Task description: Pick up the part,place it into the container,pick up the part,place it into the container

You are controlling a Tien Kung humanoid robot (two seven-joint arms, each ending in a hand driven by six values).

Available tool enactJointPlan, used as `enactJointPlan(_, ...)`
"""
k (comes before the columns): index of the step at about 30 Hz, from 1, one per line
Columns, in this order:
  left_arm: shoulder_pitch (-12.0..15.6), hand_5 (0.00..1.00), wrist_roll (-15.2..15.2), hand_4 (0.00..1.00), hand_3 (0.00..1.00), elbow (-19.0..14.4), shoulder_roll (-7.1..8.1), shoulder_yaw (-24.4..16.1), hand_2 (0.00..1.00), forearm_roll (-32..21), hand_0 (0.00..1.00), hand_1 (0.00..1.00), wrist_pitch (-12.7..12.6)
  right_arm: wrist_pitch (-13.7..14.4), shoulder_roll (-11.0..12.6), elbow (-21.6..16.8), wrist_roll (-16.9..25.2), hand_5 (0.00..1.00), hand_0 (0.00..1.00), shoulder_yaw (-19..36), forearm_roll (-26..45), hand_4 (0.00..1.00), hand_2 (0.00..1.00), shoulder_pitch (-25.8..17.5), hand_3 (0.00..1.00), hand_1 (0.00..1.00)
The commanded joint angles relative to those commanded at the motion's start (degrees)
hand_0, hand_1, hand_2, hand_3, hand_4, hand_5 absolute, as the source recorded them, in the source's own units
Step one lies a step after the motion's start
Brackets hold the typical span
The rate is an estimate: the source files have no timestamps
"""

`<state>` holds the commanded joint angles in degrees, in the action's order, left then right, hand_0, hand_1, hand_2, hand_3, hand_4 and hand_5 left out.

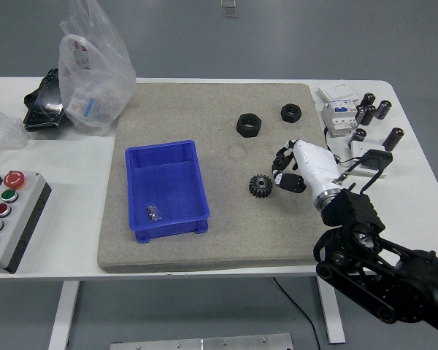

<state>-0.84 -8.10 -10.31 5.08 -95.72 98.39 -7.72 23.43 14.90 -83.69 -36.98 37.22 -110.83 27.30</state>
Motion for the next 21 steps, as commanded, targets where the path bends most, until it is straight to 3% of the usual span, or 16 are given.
enactJointPlan(1,0.00,0.379,-0.01,0.718,0.623,0.00,-0.02,0.02,0.537,-0.01,0.627,0.534,0.01,0.52,-0.19,-0.02,0.00,0.002,0.289,-0.33,0.38,0.471,0.374,0.33,0.597,0.513)
enactJointPlan(3,-0.01,0.379,-0.09,0.718,0.623,0.00,-0.13,0.11,0.537,-0.05,0.627,0.534,0.02,3.15,-0.99,-0.16,0.04,0.002,0.289,-1.98,2.41,0.471,0.374,1.97,0.597,0.513)
enactJointPlan(6,0.02,0.379,-0.40,0.718,0.623,0.00,-0.26,-0.02,0.537,0.24,0.627,0.534,0.02,7.98,-1.83,-0.06,4.30,0.002,0.289,-5.58,8.08,0.471,0.374,5.38,0.597,0.513)
enactJointPlan(7,0.01,0.385,-0.55,0.721,0.624,0.00,-0.26,-0.22,0.537,0.50,0.627,0.535,0.00,8.74,-2.00,0.15,5.96,0.002,0.447,-6.63,10.26,0.471,0.569,6.39,0.640,0.627)
enactJointPlan(12,-0.16,0.385,-0.97,0.721,0.624,0.00,-0.08,-1.03,0.537,1.48,0.627,0.535,-0.04,5.98,-3.14,1.43,12.99,0.002,0.447,-10.99,19.55,0.471,0.569,10.52,0.640,0.627)
enactJointPlan(13,-0.22,0.393,-1.00,0.724,0.624,0.00,-0.03,-1.09,0.537,1.55,0.626,0.534,-0.03,5.35,-3.33,1.68,14.20,0.002,0.558,-11.69,21.22,0.443,0.646,11.25,0.662,0.667)
enactJointPlan(14,-0.29,0.393,-1.03,0.724,0.624,0.00,0.00,-1.15,0.537,1.62,0.626,0.534,-0.02,4.74,-3.50,1.87,15.20,0.002,0.558,-12.35,22.65,0.443,0.646,11.99,0.662,0.667)
enactJointPlan(18,-0.48,0.393,-1.18,0.724,0.624,0.00,0.04,-1.29,0.537,1.90,0.626,0.534,0.04,2.13,-4.07,2.14,16.11,0.002,0.558,-14.06,26.59,0.443,0.646,14.31,0.662,0.667)
enactJointPlan(19,-0.52,0.397,-1.22,0.724,0.623,0.00,0.03,-1.32,0.537,1.98,0.626,0.535,0.07,1.47,-4.18,2.11,16.08,0.063,0.667,-14.26,26.82,0.466,0.712,14.67,0.705,0.717)
enactJointPlan(21,-0.59,0.397,-1.28,0.724,0.623,0.00,0.04,-1.37,0.537,2.07,0.626,0.535,0.09,-0.12,-4.38,2.13,15.85,0.063,0.667,-14.51,27.11,0.466,0.712,15.25,0.705,0.717)
